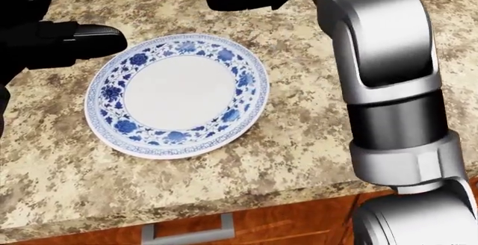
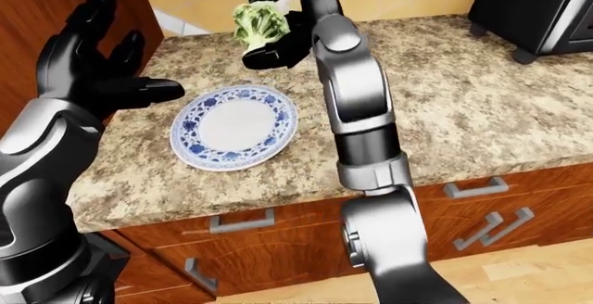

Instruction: Place the broccoli on the rack of the oven.

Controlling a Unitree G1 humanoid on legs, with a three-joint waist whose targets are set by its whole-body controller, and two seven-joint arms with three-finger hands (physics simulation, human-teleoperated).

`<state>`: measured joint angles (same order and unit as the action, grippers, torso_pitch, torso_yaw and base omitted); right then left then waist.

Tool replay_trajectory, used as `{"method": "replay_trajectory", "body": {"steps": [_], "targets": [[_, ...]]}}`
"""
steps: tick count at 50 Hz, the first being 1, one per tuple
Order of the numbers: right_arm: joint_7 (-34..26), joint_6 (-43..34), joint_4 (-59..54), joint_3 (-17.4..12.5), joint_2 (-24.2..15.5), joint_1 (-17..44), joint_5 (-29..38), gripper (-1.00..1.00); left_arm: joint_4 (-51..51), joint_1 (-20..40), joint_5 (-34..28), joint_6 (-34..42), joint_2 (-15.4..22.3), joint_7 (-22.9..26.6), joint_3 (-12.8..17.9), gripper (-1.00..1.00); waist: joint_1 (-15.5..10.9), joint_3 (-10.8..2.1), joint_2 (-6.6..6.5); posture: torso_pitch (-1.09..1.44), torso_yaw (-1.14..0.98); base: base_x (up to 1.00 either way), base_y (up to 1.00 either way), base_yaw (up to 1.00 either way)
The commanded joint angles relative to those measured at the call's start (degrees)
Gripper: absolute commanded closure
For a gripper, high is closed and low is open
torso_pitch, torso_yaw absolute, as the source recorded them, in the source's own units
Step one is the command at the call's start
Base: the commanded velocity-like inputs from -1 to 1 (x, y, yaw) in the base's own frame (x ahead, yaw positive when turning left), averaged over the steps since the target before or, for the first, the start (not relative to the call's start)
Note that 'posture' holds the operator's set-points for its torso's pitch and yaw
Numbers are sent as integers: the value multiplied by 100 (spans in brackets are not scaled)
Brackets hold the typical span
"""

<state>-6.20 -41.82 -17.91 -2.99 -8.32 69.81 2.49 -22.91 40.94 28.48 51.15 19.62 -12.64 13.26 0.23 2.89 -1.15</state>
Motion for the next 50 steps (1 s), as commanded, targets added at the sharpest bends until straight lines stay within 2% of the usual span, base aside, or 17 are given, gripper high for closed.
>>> {"method": "replay_trajectory", "body": {"steps": [1,6,15,31,32,35,43,47,49,50], "targets": [[20,-154,456,-69,-114,234,-47,100,-119,161,-44,-178,63,2,51,-100,-1,-185,-10,0,0,0,0,0],[63,-513,701,-167,-263,284,-233,100,-111,161,-71,-166,54,0,57,-100,-3,-170,-3,0,0,0,0,0],[-7,-1005,1299,-173,-521,102,-269,100,-96,177,-95,-140,57,-14,72,-100,-7,-164,22,0,0,0,0,0],[-43,-912,1226,-165,-454,27,-260,100,-6,164,-144,-213,53,16,58,-100,1,-175,6,0,0,-1,0,0],[-40,-936,1248,-166,-438,27,-273,100,-13,173,-138,-203,51,13,64,-100,6,-291,-13,0,0,-12,0,0],[-36,-936,1256,-165,-427,17,-284,100,-8,173,-142,-209,53,19,67,-100,-14,-403,-26,0,0,-29,0,0],[-19,-910,1241,-167,-426,0,-305,100,-19,155,-154,-212,39,21,55,-100,11,-344,-4,0,0,-34,0,0],[-32,-958,1263,-159,-443,22,-305,100,-42,146,-156,-198,36,19,55,-100,0,-294,-32,0,0,-33,0,0],[-36,-974,1280,-156,-439,14,-307,100,-53,151,-154,-187,33,15,55,-100,-18,-319,-123,0,0,-34,0,0],[-44,-977,1282,-158,-440,11,-311,100,-42,144,-162,-202,29,23,45,-100,-15,-305,-214,0,0,-34,0,0]]}}
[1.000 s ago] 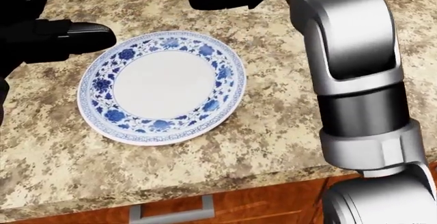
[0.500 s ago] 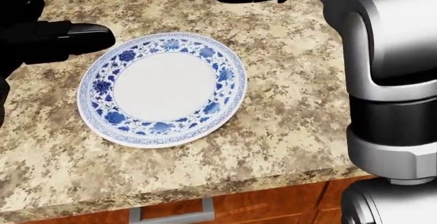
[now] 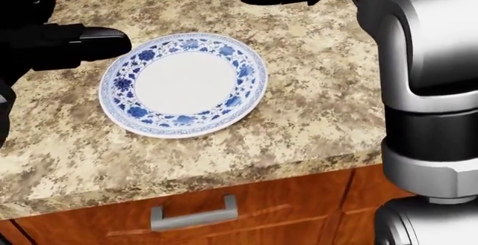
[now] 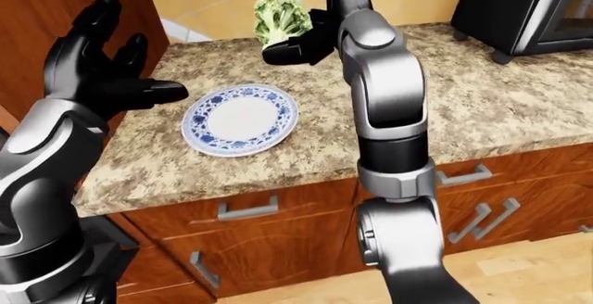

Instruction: Place the broccoli on the rack of the oven.

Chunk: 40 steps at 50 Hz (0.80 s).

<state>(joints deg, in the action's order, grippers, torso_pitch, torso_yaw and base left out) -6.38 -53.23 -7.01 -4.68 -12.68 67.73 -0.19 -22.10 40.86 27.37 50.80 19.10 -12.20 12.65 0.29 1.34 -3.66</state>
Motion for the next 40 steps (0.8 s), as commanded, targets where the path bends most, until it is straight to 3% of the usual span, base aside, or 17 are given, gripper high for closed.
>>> {"method": "replay_trajectory", "body": {"steps": [1,2,3,4,10,14,20,22,23,24,25,27,30,33,34,36,40], "targets": [[-35,185,177,19,-8,211,-37,100,-126,152,-58,-166,78,-12,90,-100,-15,-151,-94,0,0,-33,0,0],[-39,204,164,18,-2,201,-38,100,-121,155,-62,-164,76,-9,91,-100,5,-146,-231,0,0,-34,0,0],[-37,200,172,17,0,195,-36,100,-114,148,-69,-176,74,-2,94,-100,-43,-138,-37,0,0,-34,0,0],[-37,211,169,24,7,176,-31,100,-113,143,-75,-178,72,1,94,-100,-12,-162,-125,0,0,-34,0,0],[-70,259,114,40,29,141,-20,100,-103,147,-98,-178,63,11,94,-100,-111,-234,-145,0,0,-34,-24,0],[-100,305,46,48,21,173,9,100,-81,136,-131,-196,45,25,71,-100,-151,-206,-64,0,0,-33,-44,0],[-144,401,-77,52,42,177,38,100,-64,113,-186,-232,18,56,57,-100,-188,-109,225,0,0,-34,-44,0],[-152,418,-102,49,52,178,40,100,-49,111,-204,-246,15,70,51,-100,-191,-123,438,0,0,-34,-44,0],[-158,454,-134,50,58,171,41,100,-49,108,-211,-248,13,77,50,-100,-186,-175,687,0,0,-34,-46,0],[-159,455,-137,47,68,172,36,100,-52,111,-214,-239,11,77,53,-100,-166,-140,684,0,0,-34,-48,0],[-161,464,-139,49,69,165,38,100,-48,106,-222,-249,8,83,48,-100,-152,-124,548,0,0,-34,-48,0],[-163,496,-145,44,75,131,32,100,-44,107,-237,-251,0,90,44,-100,-149,-272,572,0,0,-34,-51,0],[-172,510,-155,40,69,126,31,100,-47,99,-260,-250,-12,97,27,-100,-171,-132,395,0,0,-34,-64,0],[-153,547,-142,29,87,89,22,100,-47,103,-274,-246,-23,110,31,-100,-154,-122,284,0,0,-33,-52,0],[-148,550,-135,28,88,89,18,100,-51,104,-277,-242,-23,113,33,-100,-133,-171,283,0,0,-24,-22,0],[-136,536,-108,50,99,74,24,100,-49,95,-283,-249,-23,126,41,-100,-93,47,347,0,0,0,0,0],[-134,525,-55,60,105,15,33,100,-94,105,-265,-203,-30,113,56,-100,-65,215,433,0,0,0,0,0]]}}
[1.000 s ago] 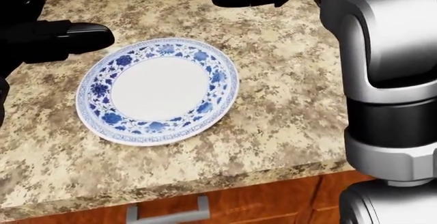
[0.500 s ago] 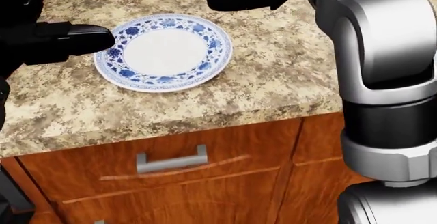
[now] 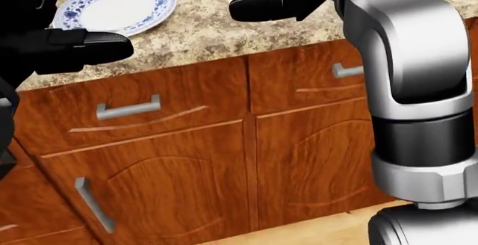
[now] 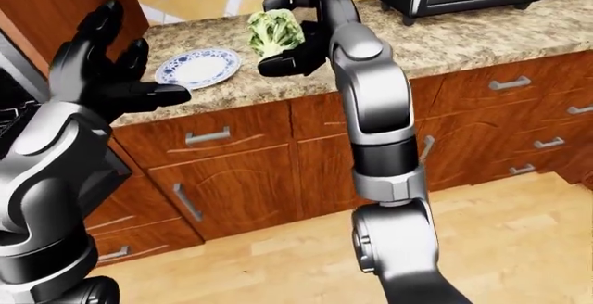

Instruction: Place the broccoli on the rack of the oven.

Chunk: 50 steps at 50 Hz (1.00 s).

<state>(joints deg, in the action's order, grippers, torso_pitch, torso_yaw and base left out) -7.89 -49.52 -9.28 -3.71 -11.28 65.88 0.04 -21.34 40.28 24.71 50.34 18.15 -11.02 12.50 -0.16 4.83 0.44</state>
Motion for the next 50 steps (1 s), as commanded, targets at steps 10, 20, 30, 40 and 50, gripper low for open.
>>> {"method": "replay_trajectory", "body": {"steps": [10,20,30,40,50], "targets": [[-26,100,240,-15,-41,114,71,100,-155,160,-22,-186,34,14,40,-100,-32,-294,-402,0,0,0,-16,0],[-54,115,187,-22,-32,160,113,100,-157,161,-15,-184,32,20,43,-100,-74,-439,131,0,0,0,-35,0],[33,180,121,-57,-19,179,93,100,-144,156,-36,-204,30,39,36,-100,-12,-181,-59,0,0,0,-3,0],[-2,143,227,-14,-29,132,129,100,-203,178,8,-149,44,11,67,-100,-13,-342,-271,0,0,0,0,29],[-49,126,249,-13,-34,128,181,100,-196,195,31,-140,67,-10,77,-100,-113,-367,321,0,0,0,0,100]]}}
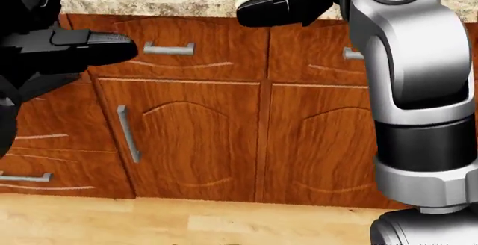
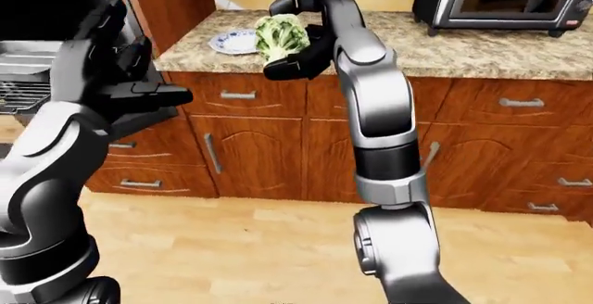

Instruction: Place the broccoli on the rack of the oven.

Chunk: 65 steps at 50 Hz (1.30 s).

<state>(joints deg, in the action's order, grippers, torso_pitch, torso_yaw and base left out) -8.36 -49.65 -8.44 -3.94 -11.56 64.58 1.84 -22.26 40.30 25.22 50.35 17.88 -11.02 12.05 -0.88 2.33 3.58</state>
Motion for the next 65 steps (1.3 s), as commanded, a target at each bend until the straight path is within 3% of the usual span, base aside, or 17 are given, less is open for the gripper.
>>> {"method": "replay_trajectory", "body": {"steps": [1,8,11,16,22,25,26,34,38,40,41,44,52,55,56,59,65], "targets": [[-5,158,145,5,-2,261,2,100,-85,183,-29,-165,95,-2,115,-100,-50,-149,-24,0,0,0,0,100],[-53,153,101,10,-10,318,25,100,-87,199,-5,-166,116,-30,140,-100,7,-90,-528,0,0,0,0,100],[-61,193,39,15,4,354,38,100,-91,211,-29,-183,148,-43,129,-100,9,-217,-1024,0,0,0,0,100],[-91,179,37,13,-7,389,55,100,-220,337,-97,-116,259,-179,195,-100,-103,-246,-682,0,0,0,0,100],[-91,216,27,0,2,341,58,100,-214,355,-105,-143,263,-219,189,-100,-30,-33,-279,0,0,0,0,100],[-93,228,11,-1,-2,347,57,100,-205,338,-108,-154,261,-208,183,-100,2,-124,139,0,0,0,0,100],[-96,231,8,1,-4,346,57,100,-204,335,-112,-151,262,-206,178,-100,-52,-209,136,0,0,0,0,100],[-101,208,26,6,-7,345,68,100,-162,302,-137,-178,254,-167,170,-100,-29,-96,-314,0,0,0,0,100],[-111,194,34,14,-11,348,80,100,-167,286,-144,-183,248,-155,173,-100,19,-109,-698,0,0,0,0,100],[-119,195,18,17,-14,361,88,100,-150,271,-158,-204,243,-145,170,-100,-2,-247,-1101,0,0,0,0,100],[-124,199,6,16,-15,371,90,100,-147,264,-165,-214,239,-140,165,-100,-32,-148,-888,0,0,0,0,100],[-139,186,-13,16,-21,419,101,100,-150,270,-172,-199,231,-141,164,-100,-112,-252,-776,0,0,0,0,100],[-159,198,-33,15,-11,421,121,100,-134,285,-189,-198,216,-130,154,-100,-25,-55,-240,0,0,0,0,100],[-148,218,-10,10,6,368,118,100,-133,278,-200,-200,213,-124,155,-100,31,-206,281,0,0,0,0,100],[-144,219,-1,12,11,353,118,100,-132,279,-204,-198,213,-123,153,-100,16,-64,-34,0,0,0,0,100],[-146,169,75,11,5,325,117,100,-161,283,-196,-169,211,-129,161,-100,-56,-166,13,0,0,0,0,100],[-145,131,133,17,7,311,117,100,-184,283,-181,-148,215,-133,173,-100,-14,-94,-433,0,0,0,0,100]]}}
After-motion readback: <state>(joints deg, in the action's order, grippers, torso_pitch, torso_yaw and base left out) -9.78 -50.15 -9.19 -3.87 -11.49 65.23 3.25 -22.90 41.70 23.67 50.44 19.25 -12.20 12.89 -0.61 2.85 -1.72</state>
